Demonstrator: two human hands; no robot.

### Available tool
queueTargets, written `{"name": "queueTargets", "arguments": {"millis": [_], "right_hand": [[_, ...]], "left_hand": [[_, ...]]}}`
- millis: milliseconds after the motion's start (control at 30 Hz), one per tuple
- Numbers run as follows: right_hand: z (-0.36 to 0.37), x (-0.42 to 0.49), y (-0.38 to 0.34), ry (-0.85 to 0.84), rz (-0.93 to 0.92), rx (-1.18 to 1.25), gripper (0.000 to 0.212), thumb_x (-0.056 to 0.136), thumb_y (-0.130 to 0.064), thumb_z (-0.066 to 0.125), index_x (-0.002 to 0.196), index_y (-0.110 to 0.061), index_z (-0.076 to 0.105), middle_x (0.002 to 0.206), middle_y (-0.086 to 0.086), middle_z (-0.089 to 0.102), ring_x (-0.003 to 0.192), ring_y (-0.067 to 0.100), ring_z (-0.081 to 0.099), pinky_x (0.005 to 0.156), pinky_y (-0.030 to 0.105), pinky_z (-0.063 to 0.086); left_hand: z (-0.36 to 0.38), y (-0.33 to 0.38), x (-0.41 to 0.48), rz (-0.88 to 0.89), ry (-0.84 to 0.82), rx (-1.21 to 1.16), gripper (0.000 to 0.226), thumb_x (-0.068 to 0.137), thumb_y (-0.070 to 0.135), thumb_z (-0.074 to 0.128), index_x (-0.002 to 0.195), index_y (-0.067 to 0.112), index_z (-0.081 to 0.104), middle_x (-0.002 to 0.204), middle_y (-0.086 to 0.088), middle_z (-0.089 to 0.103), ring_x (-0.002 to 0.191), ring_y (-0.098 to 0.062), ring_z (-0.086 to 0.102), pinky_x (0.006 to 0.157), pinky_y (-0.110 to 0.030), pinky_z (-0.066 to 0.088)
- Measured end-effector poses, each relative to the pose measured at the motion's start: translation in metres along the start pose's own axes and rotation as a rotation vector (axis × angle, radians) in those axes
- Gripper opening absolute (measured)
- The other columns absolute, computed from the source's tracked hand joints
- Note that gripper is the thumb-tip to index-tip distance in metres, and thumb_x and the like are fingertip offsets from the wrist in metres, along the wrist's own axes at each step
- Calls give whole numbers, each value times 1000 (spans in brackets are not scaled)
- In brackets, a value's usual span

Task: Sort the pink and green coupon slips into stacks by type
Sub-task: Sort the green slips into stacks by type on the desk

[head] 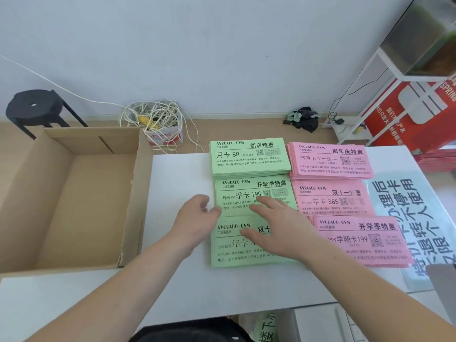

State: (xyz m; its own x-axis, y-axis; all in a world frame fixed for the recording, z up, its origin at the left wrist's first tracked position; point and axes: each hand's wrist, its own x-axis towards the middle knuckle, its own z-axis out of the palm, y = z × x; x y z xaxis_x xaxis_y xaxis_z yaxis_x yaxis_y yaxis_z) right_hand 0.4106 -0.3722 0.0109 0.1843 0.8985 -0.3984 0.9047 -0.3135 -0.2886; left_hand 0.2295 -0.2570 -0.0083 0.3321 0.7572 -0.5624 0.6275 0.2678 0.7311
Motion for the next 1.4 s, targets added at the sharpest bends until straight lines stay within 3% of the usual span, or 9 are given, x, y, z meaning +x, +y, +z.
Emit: {"name": "queueTargets", "arguments": {"millis": [100, 233, 367, 500, 600, 800, 967, 1133, 1400], "right_hand": [[3, 17, 3, -12, 35, 67, 53, 104, -54, 37, 154, -36, 38, 164, -14, 31, 151, 11, 26, 119, 37, 33], [2, 29, 8, -65, 72, 78, 57, 106, -38, 33, 161, -40, 17, 149, -5, 52, 133, 23, 49, 105, 38, 45], [1, 33, 13, -95, 122, 116, 60, 104, -41, 31, 160, -44, 9, 142, -10, 59, 116, 23, 61, 98, 42, 50], [-3, 37, 13, -101, 150, 155, 62, 103, -39, 31, 160, -44, 8, 147, -19, 54, 122, 23, 60, 102, 43, 49], [-6, 38, 10, -94, 164, 173, 61, 104, -37, 32, 161, -43, 10, 149, -23, 51, 119, 21, 61, 100, 42, 50], [-12, 38, 9, -124, 150, 120, 61, 102, -52, 38, 159, -40, 19, 153, -18, 48, 130, 20, 55, 102, 42, 49], [-5, 12, -7, -119, -5, -91, 117, 70, -87, 60, 161, -36, 7, 164, -7, 22, 153, 17, 18, 123, 39, 21], [29, -6, -5, -102, -138, -285, 121, 67, -74, 74, 160, -35, 7, 156, 0, 23, 148, 25, 21, 126, 44, 14], [37, -11, -6, -59, -123, -329, 115, 74, -69, 69, 161, -32, 4, 158, 1, 24, 149, 23, 21, 127, 43, 11]], "left_hand": [[0, 9, 10, -112, 12, -173, 41, 97, 14, 61, 137, 13, 54, 123, 1, 60, 103, -13, 57, 92, -29, 38], [7, 14, 18, -152, 21, -195, 29, 90, 4, 56, 105, 29, 54, 106, 3, 65, 99, -26, 57, 83, -29, 41], [9, 20, 29, -240, 4, -225, 57, 82, 16, 71, 136, 16, 54, 126, -9, 65, 113, -31, 65, 103, -40, 49], [4, 28, 42, -289, -72, -264, 18, 80, 15, 79, 94, 6, 71, 94, -11, 77, 60, -18, 60, 60, -22, 47], [10, 32, 48, -307, -110, -183, 19, 83, 22, 79, 98, 11, 75, 90, -6, 77, 48, -13, 54, 46, -17, 39], [26, 30, 51, -135, -42, -13, 5, 96, 17, 61, 92, 18, 64, 95, 1, 68, 82, -18, 61, 65, -26, 47], [23, 13, 51, 0, -20, 90, 6, 100, 21, 58, 102, 25, 62, 91, 11, 65, 90, -18, 65, 82, -31, 51], [15, 2, 46, 111, 27, 150, 5, 100, 24, 58, 99, 25, 63, 87, 6, 70, 86, -18, 67, 80, -35, 55], [-25, -5, 8, 356, 158, 183, 7, 102, 23, 55, 104, 25, 62, 83, 12, 69, 78, -14, 62, 70, -33, 50]]}}
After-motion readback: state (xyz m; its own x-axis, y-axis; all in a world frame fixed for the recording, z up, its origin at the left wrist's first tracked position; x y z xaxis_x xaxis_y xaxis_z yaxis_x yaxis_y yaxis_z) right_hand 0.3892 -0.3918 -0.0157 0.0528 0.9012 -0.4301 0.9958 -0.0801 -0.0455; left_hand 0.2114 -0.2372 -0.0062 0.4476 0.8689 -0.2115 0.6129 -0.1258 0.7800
